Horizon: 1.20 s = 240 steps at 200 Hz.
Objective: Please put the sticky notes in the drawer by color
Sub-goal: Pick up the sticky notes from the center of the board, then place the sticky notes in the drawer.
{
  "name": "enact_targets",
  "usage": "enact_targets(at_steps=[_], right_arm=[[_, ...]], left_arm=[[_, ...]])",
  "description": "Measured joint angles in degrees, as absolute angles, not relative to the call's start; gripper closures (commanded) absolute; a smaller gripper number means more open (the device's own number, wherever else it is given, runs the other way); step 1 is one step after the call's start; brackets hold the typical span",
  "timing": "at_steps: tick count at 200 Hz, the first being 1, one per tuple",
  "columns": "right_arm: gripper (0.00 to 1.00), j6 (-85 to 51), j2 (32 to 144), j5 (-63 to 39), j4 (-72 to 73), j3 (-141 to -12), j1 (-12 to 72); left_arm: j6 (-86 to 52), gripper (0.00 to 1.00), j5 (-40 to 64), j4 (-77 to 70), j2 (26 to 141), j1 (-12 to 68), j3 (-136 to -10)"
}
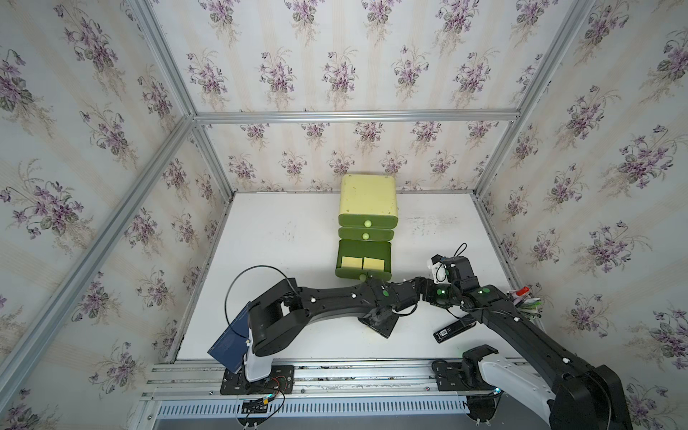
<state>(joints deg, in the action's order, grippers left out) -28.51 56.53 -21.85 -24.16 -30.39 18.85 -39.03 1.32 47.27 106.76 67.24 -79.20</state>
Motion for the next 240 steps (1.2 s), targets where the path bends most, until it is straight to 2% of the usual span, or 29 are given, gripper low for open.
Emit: enact_targets(at_steps=[33, 62, 94, 118, 178, 240], right_arm=[[0.09, -28.49, 56.27, -22.28, -23.94, -30.39, 18.85], [0.10, -28.32, 56.27, -23.33, -23.40, -30.39, 18.85], [0.10, -28.14, 55.99, -24.01, -23.16, -30.30, 18.85], [0.11, -28.10, 55.81, -24.73, -22.98, -30.20, 18.85], [0.11, -27.70, 55.75, -26.22, -22.57, -29.82, 18.85], [0.11, -27.07, 56.49, -26.57, -22.13, -29.54, 18.85]], left_arm=[[-38.76, 0.40, -1.65, 51.62, 101.23, 63.20, -80.68], [-37.17, 0.39, -3.88, 54.28, 98.67, 56.60, -81.69], [-34.22, 0.39, -6.96, 54.81, 99.59, 50.96, -86.02], [-31.68, 0.38, -7.44, 54.48, 104.62, 47.33, -91.55], [-28.95, 0.36, -9.91, 54.06, 113.62, 45.71, -98.15], [-29.23, 0.31, -12.47, 51.57, 115.66, 45.39, -94.78]])
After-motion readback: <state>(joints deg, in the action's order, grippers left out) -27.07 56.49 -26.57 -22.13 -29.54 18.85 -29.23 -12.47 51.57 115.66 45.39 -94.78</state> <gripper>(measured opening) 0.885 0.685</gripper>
